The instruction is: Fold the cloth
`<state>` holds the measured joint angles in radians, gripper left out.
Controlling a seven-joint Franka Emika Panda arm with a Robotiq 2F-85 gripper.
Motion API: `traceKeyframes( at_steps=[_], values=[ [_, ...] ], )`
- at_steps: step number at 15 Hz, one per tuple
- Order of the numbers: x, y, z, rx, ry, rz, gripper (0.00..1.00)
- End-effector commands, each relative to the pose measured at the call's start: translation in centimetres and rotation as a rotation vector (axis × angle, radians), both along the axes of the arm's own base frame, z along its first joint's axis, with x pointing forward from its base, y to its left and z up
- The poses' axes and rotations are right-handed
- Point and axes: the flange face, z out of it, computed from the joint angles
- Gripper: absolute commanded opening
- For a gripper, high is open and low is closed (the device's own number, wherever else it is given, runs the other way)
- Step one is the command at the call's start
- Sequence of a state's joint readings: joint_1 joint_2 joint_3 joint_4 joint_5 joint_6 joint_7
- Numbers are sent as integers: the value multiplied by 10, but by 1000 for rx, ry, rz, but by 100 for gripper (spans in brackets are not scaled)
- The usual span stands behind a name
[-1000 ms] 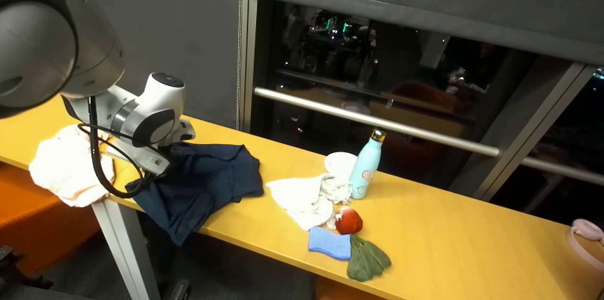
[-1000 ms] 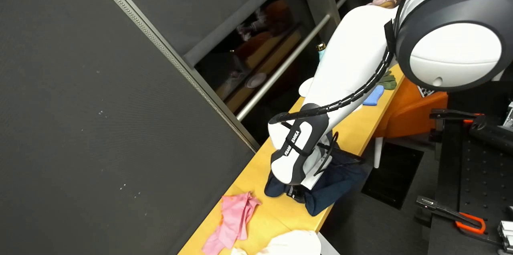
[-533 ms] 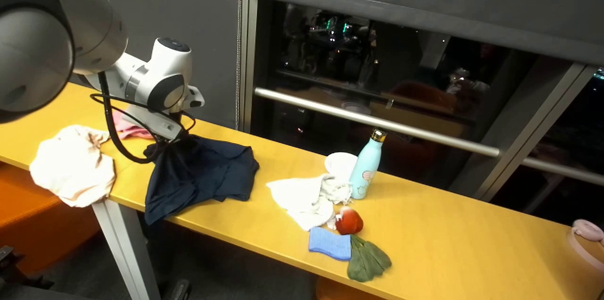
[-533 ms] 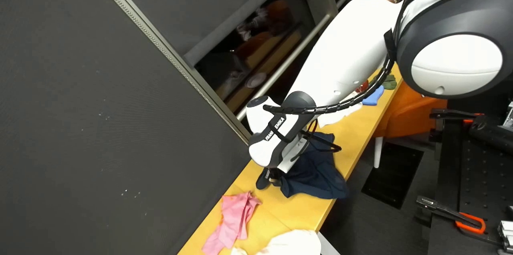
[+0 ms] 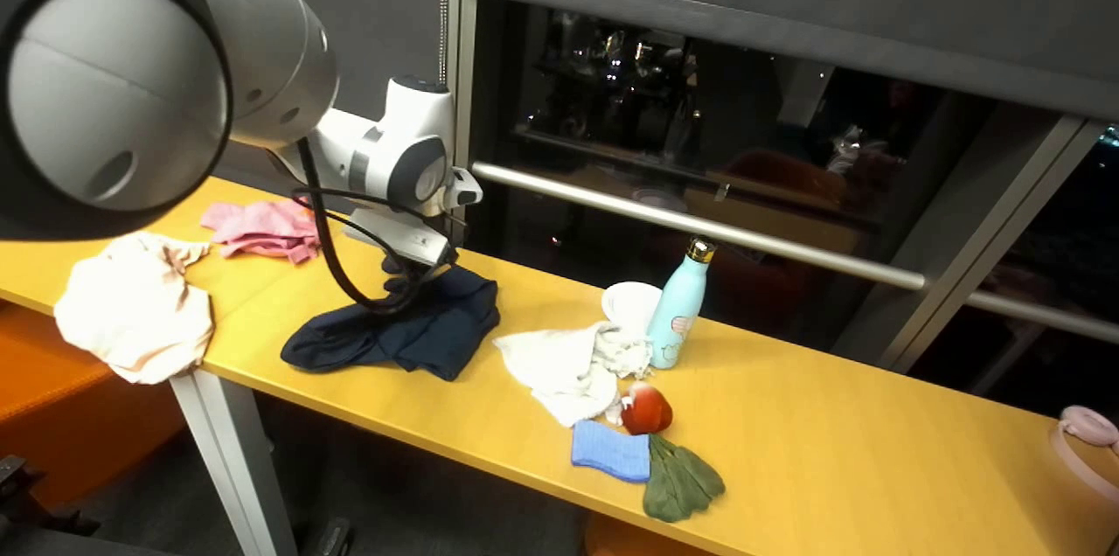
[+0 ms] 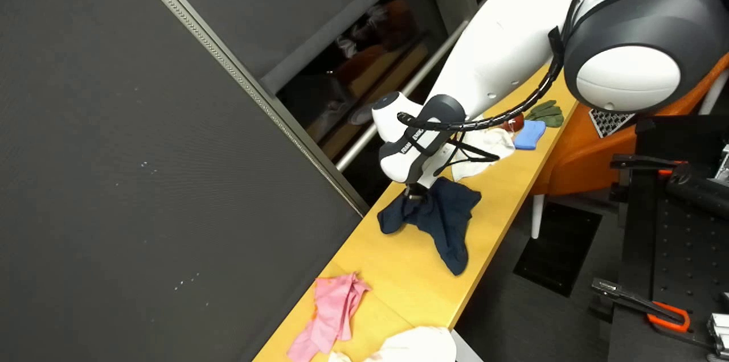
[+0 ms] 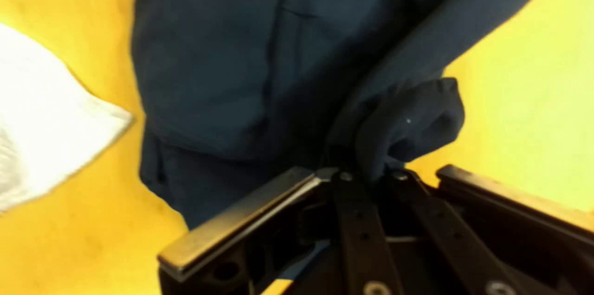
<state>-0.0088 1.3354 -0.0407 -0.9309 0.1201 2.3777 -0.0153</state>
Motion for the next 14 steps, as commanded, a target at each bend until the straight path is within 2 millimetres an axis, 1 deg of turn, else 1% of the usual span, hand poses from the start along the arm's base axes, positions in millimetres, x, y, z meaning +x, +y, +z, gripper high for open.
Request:
traceKeyframes(
  at_steps=[1, 2, 3, 4, 5, 6, 7, 9, 11, 14],
  values=[
    [-27, -63, -22, -120, 87, -108, 2],
    [-34, -78, -29, -157, 108, -136, 2],
    [-41, -88, -36, -177, 125, -160, 2],
    [-46, -96, -42, -187, 143, -177, 32],
    [-51, -103, -48, -192, 153, -193, 34],
    [-54, -106, -50, -196, 161, -205, 39],
    [-55, -109, -47, -192, 162, -222, 47],
    [-56, -107, -35, -184, 165, -264, 62],
    [-60, -99, -15, -168, 159, -309, 75],
    [-73, -86, 23, -135, 184, -387, 98]
  ],
)
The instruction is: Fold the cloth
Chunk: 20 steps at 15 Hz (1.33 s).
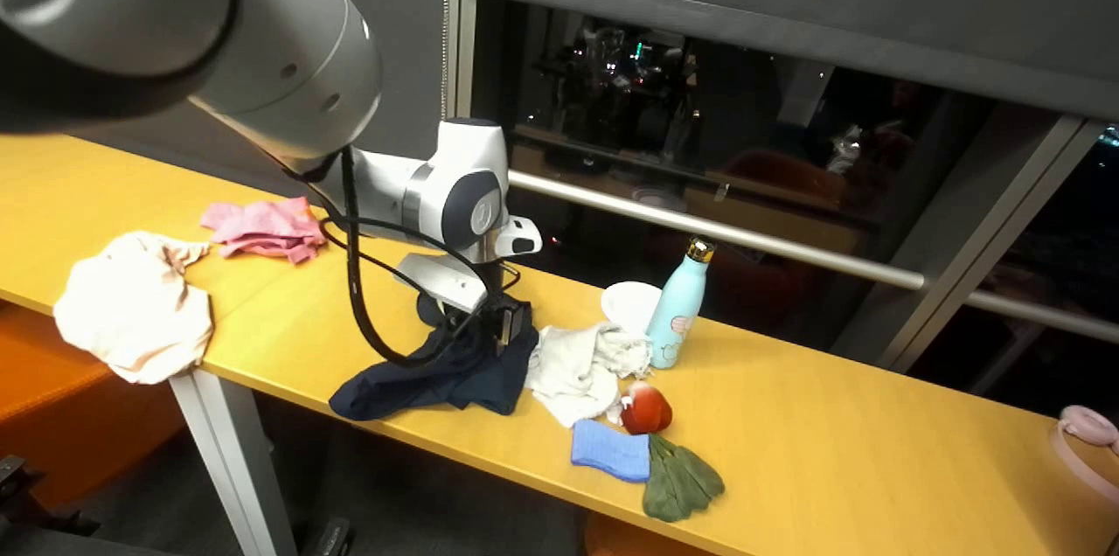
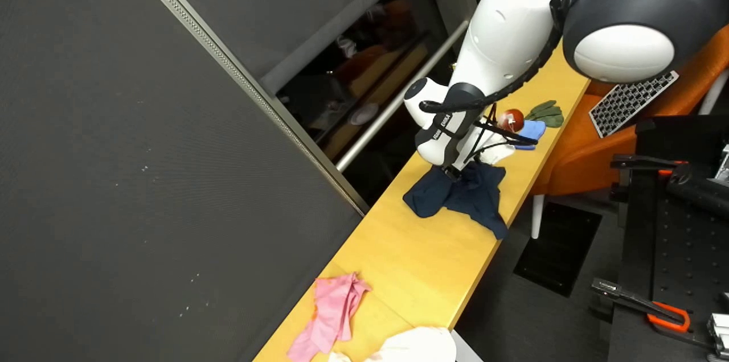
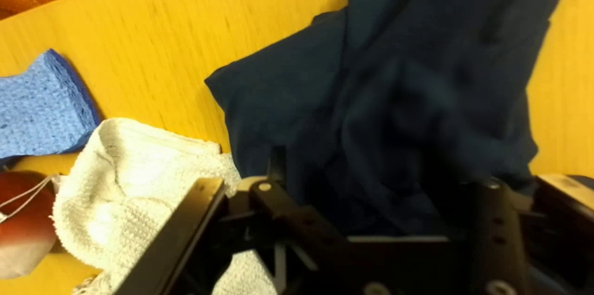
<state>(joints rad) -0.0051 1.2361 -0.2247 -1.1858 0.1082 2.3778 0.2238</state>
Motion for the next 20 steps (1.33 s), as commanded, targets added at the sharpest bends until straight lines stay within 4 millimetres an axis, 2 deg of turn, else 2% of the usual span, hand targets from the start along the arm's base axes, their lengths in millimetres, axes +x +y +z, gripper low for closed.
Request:
traceKeyframes(
  at_steps=[1, 4, 6, 9, 11, 16, 17, 18, 20],
  values=[
    [-25, 18, 54, 34, 41, -100, 100],
    [-56, 36, 65, 46, 137, -134, 100],
    [-75, 53, 54, 68, 179, -139, 100],
    [-83, 89, 19, 107, 192, -123, 100],
    [-85, 104, -10, 115, 198, -110, 100],
    [-78, 118, -67, 123, 129, -63, 100],
    [-79, 118, -76, 126, 117, -60, 90],
    [-79, 119, -82, 128, 109, -51, 74],
    [-78, 124, -84, 143, 94, -42, 58]
  ],
)
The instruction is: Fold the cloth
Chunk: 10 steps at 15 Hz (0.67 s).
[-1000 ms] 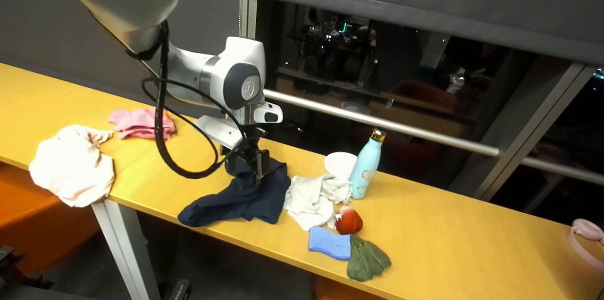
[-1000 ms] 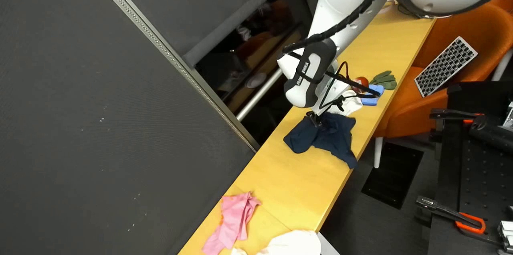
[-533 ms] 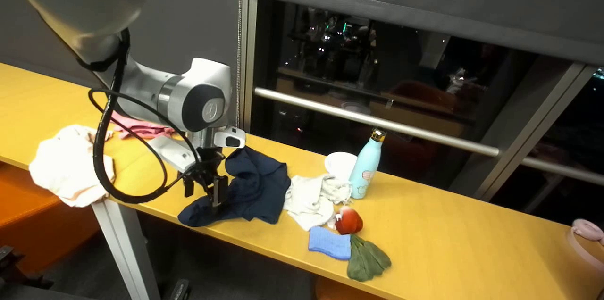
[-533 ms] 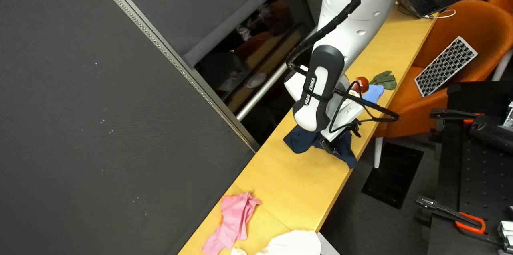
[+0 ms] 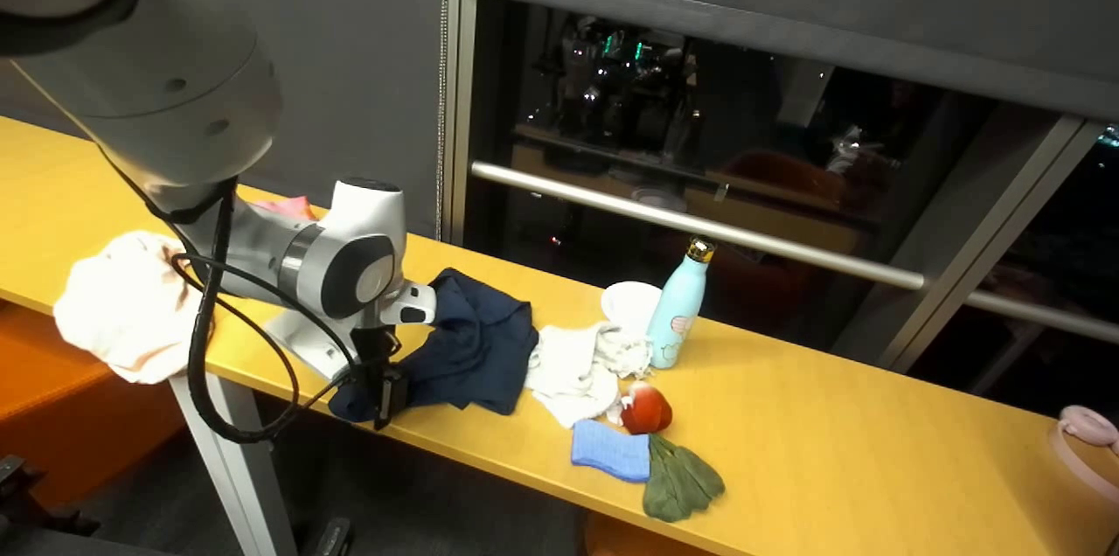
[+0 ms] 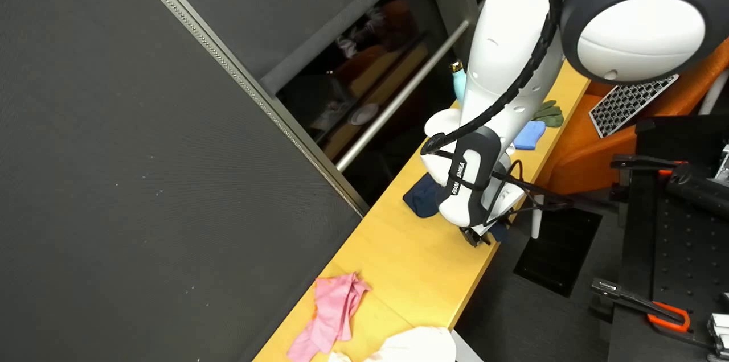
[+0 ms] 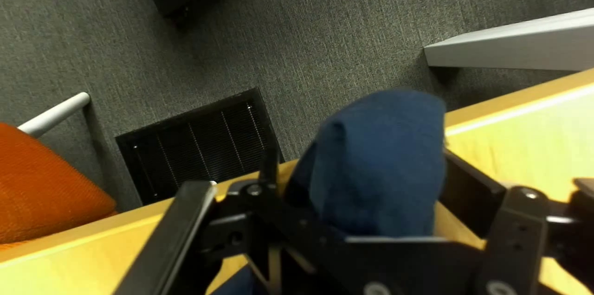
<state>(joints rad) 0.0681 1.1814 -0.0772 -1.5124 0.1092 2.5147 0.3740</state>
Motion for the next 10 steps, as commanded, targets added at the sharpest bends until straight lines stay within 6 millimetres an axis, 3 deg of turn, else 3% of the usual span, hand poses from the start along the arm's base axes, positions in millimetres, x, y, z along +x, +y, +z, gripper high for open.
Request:
traceKeyframes(
  at_steps=[1, 3, 4, 8, 9, 10],
  values=[
    [10, 12, 3, 39, -31, 19, 52],
    [15, 33, 19, 78, -28, 46, 47],
    [20, 42, 26, 93, -38, 63, 39],
    [39, 120, 67, 208, -65, 151, 8],
    [41, 146, 85, 244, -75, 186, 1],
    [43, 164, 99, 268, -87, 212, 0]
  ],
)
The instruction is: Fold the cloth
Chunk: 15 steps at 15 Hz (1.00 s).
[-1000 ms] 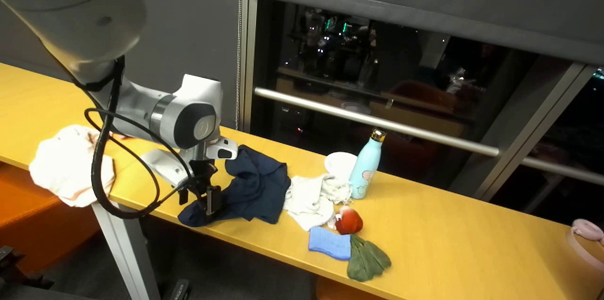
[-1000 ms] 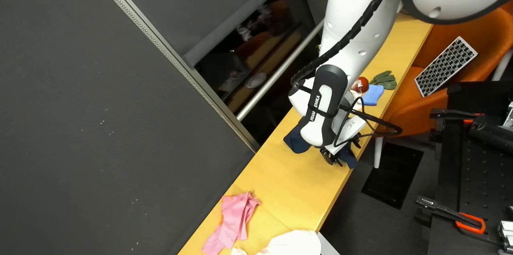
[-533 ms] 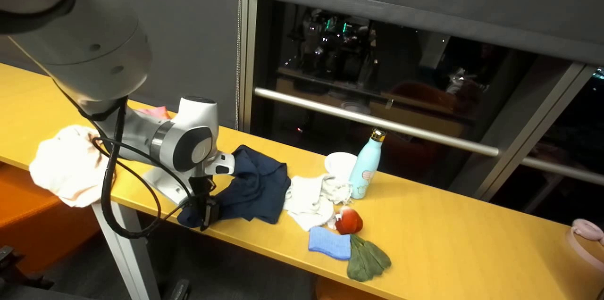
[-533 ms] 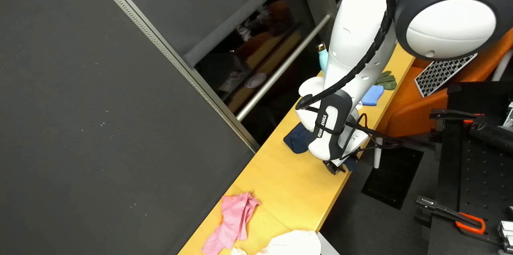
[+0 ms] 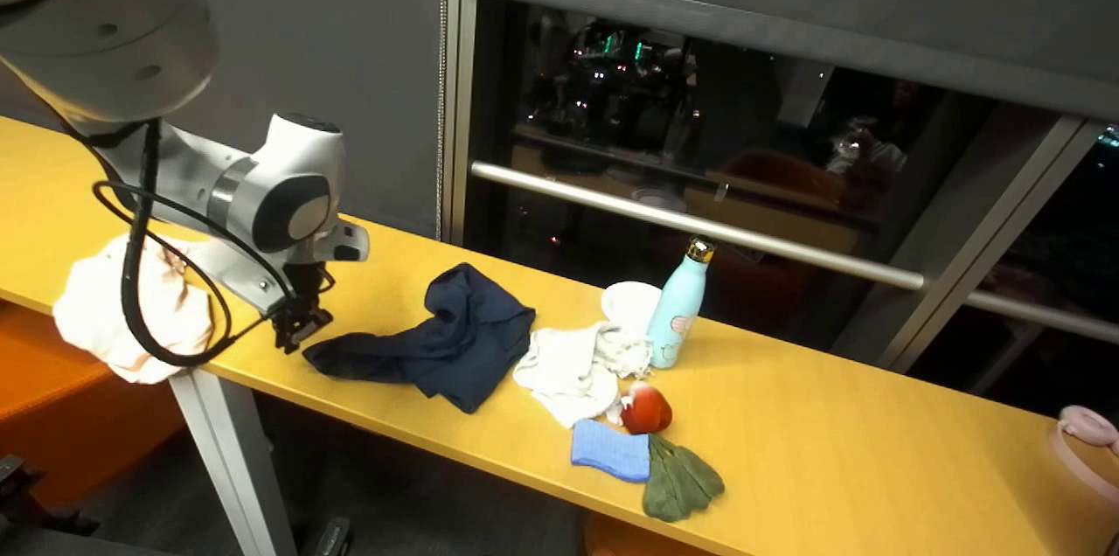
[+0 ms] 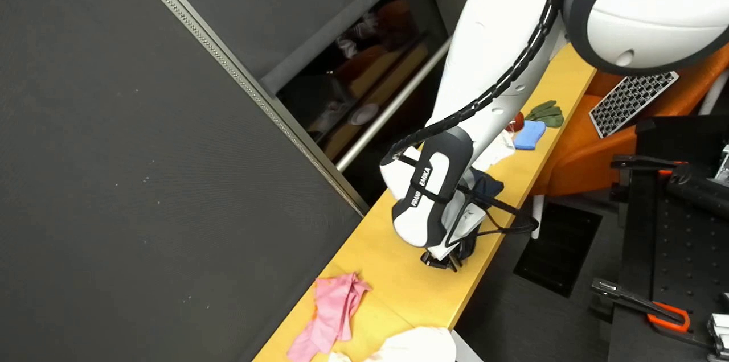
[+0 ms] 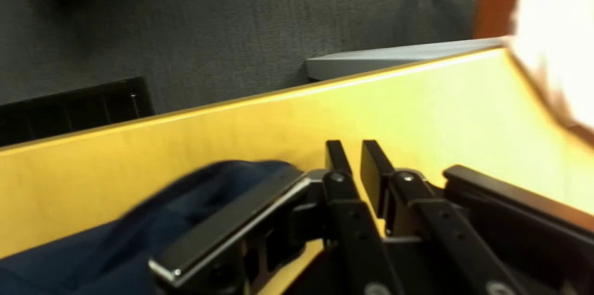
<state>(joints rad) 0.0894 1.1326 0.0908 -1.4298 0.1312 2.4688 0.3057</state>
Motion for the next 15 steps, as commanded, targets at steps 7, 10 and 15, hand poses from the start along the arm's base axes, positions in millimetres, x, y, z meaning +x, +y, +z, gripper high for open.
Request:
traceKeyframes(
  at_steps=[7, 10, 15],
  values=[
    [27, 30, 66, -1, 38, -4, 25],
    [31, -16, 60, -81, 56, -73, 40],
    [23, -44, 33, -151, 118, -117, 77]
  ],
)
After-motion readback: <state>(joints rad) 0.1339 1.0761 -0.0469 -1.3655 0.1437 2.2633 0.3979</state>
